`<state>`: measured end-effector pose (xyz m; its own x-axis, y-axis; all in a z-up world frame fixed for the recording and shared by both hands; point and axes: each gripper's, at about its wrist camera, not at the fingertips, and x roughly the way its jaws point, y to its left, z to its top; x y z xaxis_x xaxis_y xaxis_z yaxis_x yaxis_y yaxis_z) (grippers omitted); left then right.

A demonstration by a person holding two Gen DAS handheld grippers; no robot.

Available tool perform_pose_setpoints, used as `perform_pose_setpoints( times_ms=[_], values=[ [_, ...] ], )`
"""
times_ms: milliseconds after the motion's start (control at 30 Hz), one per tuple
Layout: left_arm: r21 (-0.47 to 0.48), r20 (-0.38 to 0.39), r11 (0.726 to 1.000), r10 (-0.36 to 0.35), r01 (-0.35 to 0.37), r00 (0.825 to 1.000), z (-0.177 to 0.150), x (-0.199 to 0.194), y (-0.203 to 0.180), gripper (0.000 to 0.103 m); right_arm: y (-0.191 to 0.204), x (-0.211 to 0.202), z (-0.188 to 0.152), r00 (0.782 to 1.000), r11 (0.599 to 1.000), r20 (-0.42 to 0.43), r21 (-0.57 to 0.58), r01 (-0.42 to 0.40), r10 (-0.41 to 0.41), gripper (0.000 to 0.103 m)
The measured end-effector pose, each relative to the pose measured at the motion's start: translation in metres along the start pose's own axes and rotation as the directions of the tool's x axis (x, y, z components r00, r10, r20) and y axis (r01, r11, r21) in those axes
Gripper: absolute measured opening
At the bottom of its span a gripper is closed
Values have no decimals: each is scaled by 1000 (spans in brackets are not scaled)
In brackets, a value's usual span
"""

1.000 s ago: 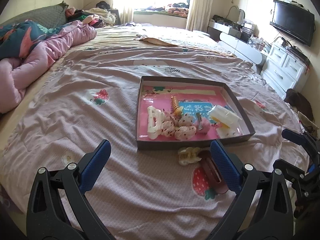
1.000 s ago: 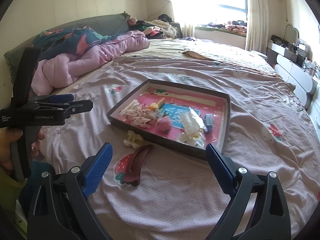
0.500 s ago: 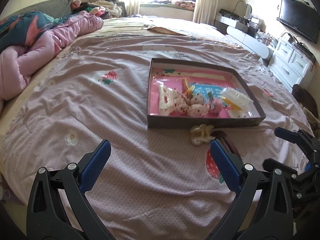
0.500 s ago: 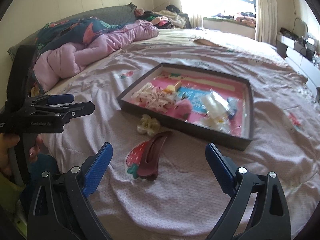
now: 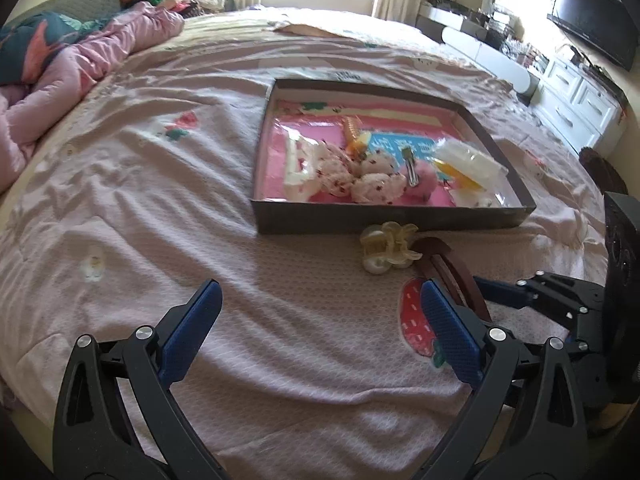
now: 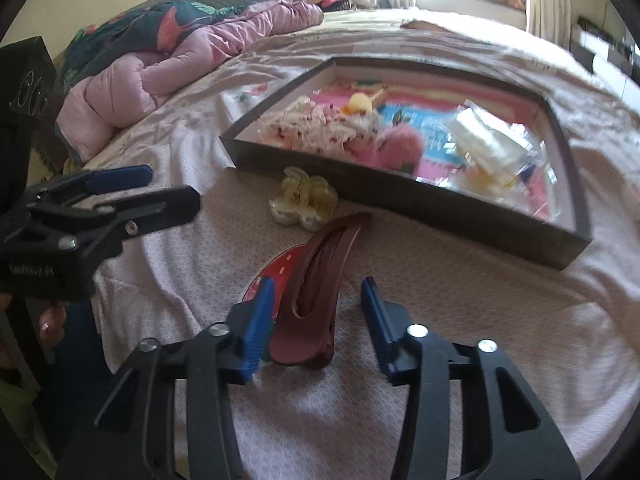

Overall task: Organize jewelry
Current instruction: 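Grasp the cream flower claw clip with the left tool while the right grasps the maroon clip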

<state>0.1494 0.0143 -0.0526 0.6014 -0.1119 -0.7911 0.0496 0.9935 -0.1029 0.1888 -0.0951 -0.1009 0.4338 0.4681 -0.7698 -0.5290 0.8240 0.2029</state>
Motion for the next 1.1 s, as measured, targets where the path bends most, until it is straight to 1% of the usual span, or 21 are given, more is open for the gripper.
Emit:
perform_pose_setpoints(
  times_ms=[33,67,133,167,233,267,433,500,633,700,833,933,1000,1033,1100],
  values=[
    [2,-7,1000,-5,5,1000,1,4,-2,91,-1,2,-1,1000,1000,-7,5,-14,14,28],
    [2,-17,1000,-14,14,1000,2,8,-5,91,-2,3,-1,999,999,-12,8,-41,41,25],
    [8,-34,999,-33,33,999,4,17,-12,88,-1,0,-3,1000,1000,-6,-3,-28,28,25],
    [11,-39,999,-40,40,998,6,21,-14,87,-1,-3,-5,1000,1000,2,-17,0,0,25],
    [14,-61,998,-54,55,997,9,29,-20,84,-7,-10,-7,999,999,15,-22,30,-30,25],
    [17,-72,998,-67,68,995,11,35,-24,82,-12,-14,-8,999,1000,18,-8,30,-29,25],
    [39,-107,997,-65,69,992,17,56,-38,70,-33,-27,-16,999,998,28,36,44,-45,24],
    [45,-118,997,-59,64,991,18,63,-41,62,-38,-33,-17,998,998,37,49,43,-45,24],
    [48,-122,998,-36,43,992,20,73,-42,51,-42,-46,-18,997,998,60,54,44,-47,24],
    [57,-118,998,-29,36,993,20,73,-43,38,-42,-51,-16,996,998,73,56,40,-44,24],
    [76,-122,996,-29,38,992,22,72,-45,38,-41,-62,-13,994,998,98,49,35,-40,24],
    [58,-120,995,-73,80,990,23,64,-46,38,-41,-70,-10,993,998,116,47,30,-35,24],
    [67,-99,993,-89,96,991,22,52,-48,38,-40,-74,-8,991,999,128,46,25,-31,24],
    [63,-90,992,-100,106,991,22,46,-48,38,-40,-76,-7,991,999,132,45,25,-31,15],
    [56,-70,990,-122,126,990,24,35,-49,38,-41,-79,-4,990,999,140,46,16,-22,14]
  ],
)
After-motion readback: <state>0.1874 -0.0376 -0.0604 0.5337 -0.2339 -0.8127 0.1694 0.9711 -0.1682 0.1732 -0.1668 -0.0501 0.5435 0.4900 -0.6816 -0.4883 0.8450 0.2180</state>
